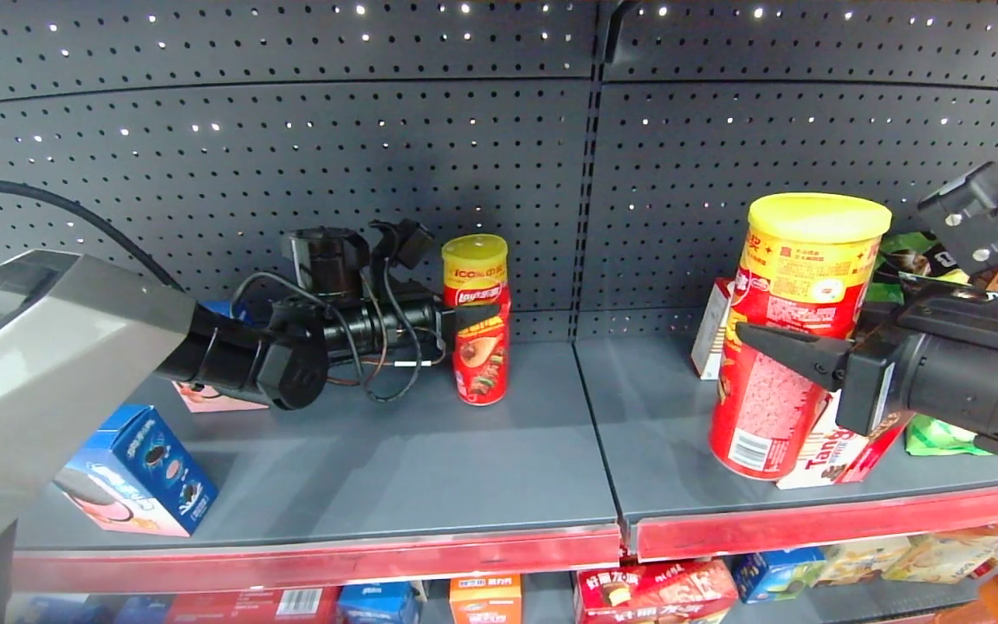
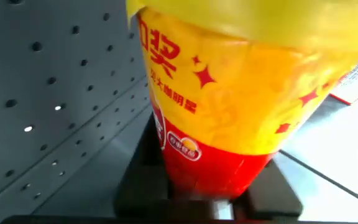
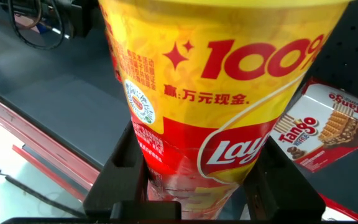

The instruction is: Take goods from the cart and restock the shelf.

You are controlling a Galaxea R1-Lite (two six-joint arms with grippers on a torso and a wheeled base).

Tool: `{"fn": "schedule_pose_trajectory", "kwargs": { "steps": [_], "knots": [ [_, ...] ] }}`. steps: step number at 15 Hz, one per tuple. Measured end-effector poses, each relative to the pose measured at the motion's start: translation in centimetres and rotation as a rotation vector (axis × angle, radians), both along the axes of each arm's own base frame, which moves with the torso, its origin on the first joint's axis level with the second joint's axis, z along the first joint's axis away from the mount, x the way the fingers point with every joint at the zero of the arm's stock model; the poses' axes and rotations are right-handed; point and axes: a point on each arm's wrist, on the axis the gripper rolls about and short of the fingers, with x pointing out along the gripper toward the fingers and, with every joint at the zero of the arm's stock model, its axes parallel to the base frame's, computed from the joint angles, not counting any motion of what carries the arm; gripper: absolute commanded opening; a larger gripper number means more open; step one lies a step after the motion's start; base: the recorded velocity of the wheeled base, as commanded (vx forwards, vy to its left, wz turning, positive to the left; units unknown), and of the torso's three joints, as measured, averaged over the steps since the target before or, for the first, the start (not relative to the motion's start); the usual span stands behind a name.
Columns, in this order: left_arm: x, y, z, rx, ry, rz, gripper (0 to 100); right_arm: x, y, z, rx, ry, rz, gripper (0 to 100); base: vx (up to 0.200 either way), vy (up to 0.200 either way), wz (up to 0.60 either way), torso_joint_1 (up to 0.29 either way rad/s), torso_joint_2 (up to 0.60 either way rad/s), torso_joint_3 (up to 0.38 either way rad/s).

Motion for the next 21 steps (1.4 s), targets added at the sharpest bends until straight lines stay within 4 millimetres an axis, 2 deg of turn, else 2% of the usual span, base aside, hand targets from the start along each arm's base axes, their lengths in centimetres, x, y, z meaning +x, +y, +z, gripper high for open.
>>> {"fn": "schedule_pose_trajectory", "kwargs": {
  "steps": [4,7,16,21],
  "knots": [
    [-1.2,-1.2,0.1,0.003,0.013,-0.026,0,0.0,0.0,-0.1,-0.002,0.004,-0.002,0,0.000,0.000,0.00,0.000,0.00,0.000],
    [-3.5,-1.6,0.6,0.010,0.030,-0.047,0,0.0,-0.1,-0.2,-0.003,0.005,-0.004,0,0.000,0.000,0.00,0.000,0.00,0.000],
    [-11.4,0.8,3.2,0.010,0.019,-0.040,0,-0.2,-0.2,-0.4,-0.006,0.009,-0.003,0,0.000,0.000,0.00,0.000,0.00,0.000],
    [-14.9,2.2,3.1,0.023,0.045,-0.026,0,-0.3,-0.2,-0.4,-0.005,0.009,-0.003,0,0.000,0.000,0.00,0.000,0.00,0.000]
  ]
}}
